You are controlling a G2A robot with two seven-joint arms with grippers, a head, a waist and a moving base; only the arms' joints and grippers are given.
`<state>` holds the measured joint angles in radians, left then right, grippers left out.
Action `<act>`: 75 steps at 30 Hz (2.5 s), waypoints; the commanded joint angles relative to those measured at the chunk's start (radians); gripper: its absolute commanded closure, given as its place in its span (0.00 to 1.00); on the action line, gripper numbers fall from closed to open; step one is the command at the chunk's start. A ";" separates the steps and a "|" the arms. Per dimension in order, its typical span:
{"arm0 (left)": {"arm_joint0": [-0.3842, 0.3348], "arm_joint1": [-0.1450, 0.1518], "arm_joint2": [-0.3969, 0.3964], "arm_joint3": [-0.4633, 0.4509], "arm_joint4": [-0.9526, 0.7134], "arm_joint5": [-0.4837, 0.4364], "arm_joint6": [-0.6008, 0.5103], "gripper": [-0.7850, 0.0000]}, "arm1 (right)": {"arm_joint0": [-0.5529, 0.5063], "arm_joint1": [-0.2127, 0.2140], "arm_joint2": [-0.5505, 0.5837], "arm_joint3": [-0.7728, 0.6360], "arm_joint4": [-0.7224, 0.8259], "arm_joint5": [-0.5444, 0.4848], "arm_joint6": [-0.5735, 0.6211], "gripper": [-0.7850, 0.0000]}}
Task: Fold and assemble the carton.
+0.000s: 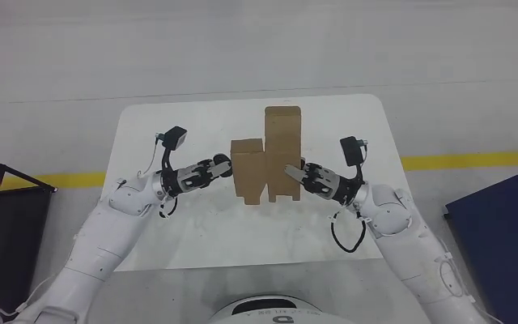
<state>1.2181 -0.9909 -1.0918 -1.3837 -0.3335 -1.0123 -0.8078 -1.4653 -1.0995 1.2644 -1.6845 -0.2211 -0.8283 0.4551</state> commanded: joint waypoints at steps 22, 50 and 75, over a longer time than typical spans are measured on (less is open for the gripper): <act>-0.014 -0.017 0.003 0.000 0.038 0.000 0.000 1.00 | 0.019 0.006 -0.032 0.016 0.019 -0.003 0.016 1.00; -0.023 -0.028 -0.004 0.024 0.029 0.000 0.000 0.78 | 0.048 0.015 -0.084 0.030 0.054 -0.017 0.080 1.00; -0.049 0.016 0.092 0.018 -0.060 0.000 0.000 1.00 | 0.078 0.020 -0.124 0.060 0.073 -0.008 0.089 0.93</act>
<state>1.1696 -0.9767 -1.0027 -1.3655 -0.3853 -1.0123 -0.8079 -1.3875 -1.0796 1.1411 -1.6243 -0.1480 -0.8396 0.5460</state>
